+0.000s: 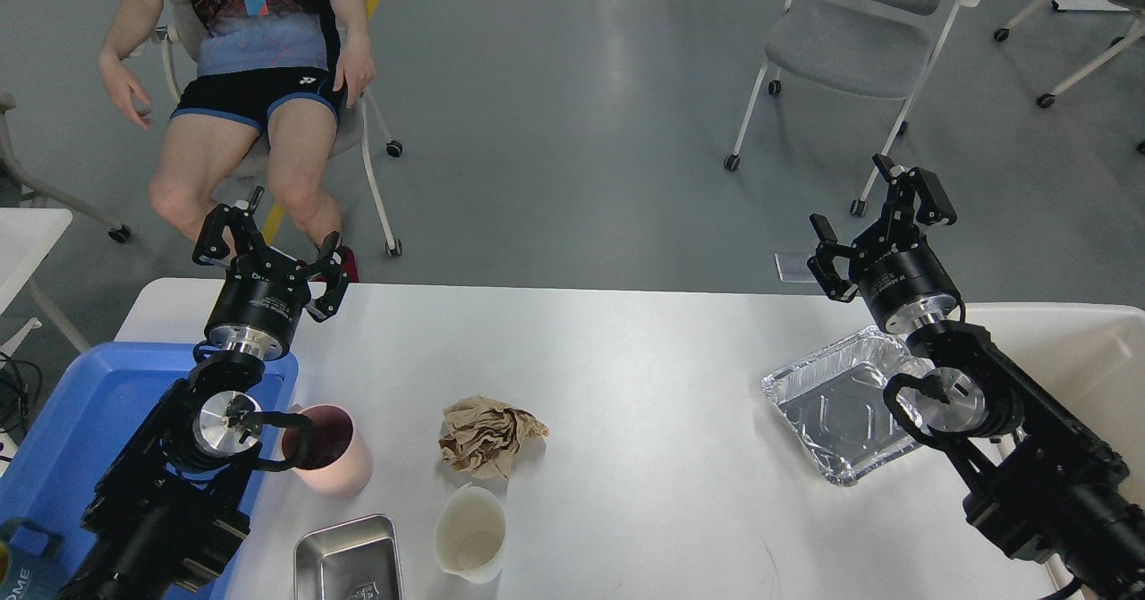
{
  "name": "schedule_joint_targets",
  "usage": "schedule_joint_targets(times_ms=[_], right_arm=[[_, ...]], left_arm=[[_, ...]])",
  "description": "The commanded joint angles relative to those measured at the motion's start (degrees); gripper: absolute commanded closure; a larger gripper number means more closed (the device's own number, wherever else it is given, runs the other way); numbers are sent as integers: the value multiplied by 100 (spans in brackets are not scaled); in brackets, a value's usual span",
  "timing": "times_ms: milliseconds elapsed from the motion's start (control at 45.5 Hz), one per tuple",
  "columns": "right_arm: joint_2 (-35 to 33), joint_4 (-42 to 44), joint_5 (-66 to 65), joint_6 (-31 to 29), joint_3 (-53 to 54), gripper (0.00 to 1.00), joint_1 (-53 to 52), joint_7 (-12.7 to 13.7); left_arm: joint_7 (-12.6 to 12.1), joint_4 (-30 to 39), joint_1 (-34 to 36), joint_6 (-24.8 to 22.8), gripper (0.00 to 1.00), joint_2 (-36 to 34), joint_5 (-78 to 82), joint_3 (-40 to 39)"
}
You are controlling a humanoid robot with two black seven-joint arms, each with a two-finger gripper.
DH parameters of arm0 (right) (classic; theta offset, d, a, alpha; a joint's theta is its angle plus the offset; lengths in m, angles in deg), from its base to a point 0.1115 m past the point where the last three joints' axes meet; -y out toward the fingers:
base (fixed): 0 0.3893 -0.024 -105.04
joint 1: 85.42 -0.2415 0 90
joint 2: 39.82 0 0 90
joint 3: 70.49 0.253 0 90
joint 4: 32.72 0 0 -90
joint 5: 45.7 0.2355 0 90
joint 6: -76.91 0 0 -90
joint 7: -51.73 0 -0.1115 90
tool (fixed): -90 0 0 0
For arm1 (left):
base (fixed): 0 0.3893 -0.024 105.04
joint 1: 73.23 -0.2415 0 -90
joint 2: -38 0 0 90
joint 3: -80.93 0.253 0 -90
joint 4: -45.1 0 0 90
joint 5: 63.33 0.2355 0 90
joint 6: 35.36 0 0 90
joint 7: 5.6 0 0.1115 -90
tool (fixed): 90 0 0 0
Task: Tidy desktop
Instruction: 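Move the left gripper over the blue tray toward the pink cup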
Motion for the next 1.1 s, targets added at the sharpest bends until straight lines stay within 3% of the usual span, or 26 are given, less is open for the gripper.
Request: schedule_joint_targets(times_ms=[0,176,308,549,593,703,791,1077], right_arm=[[13,0,0,0,-2,0,-16,0],[22,0,0,1,-2,0,-7,0],[22,0,0,0,-2,0,1,0],[4,61,0,1,-2,0,1,0],[-5,79,0,-8,-2,0,1,0],[-5,79,0,-8,-2,0,10,0],[-5,79,0,-17,-2,0,10,0],[-5,96,-9,-26,-28,0,36,0]], left_arm=[[0,0,16,0,3,-1,0,46],[71,0,25,43,3,25,-9,72],[18,96,60,359,3,157,-44,98],[-122,1089,-194,1089,3,-229,9,774],[-341,1247,-265,1125,3,-440,9,968],[-1184,1599,-414,1133,3,-1090,9,1486],[-1624,1993,-458,1133,3,-2011,-17,2057],[-1722,3664,-301,993,3,-4948,-26,3965]])
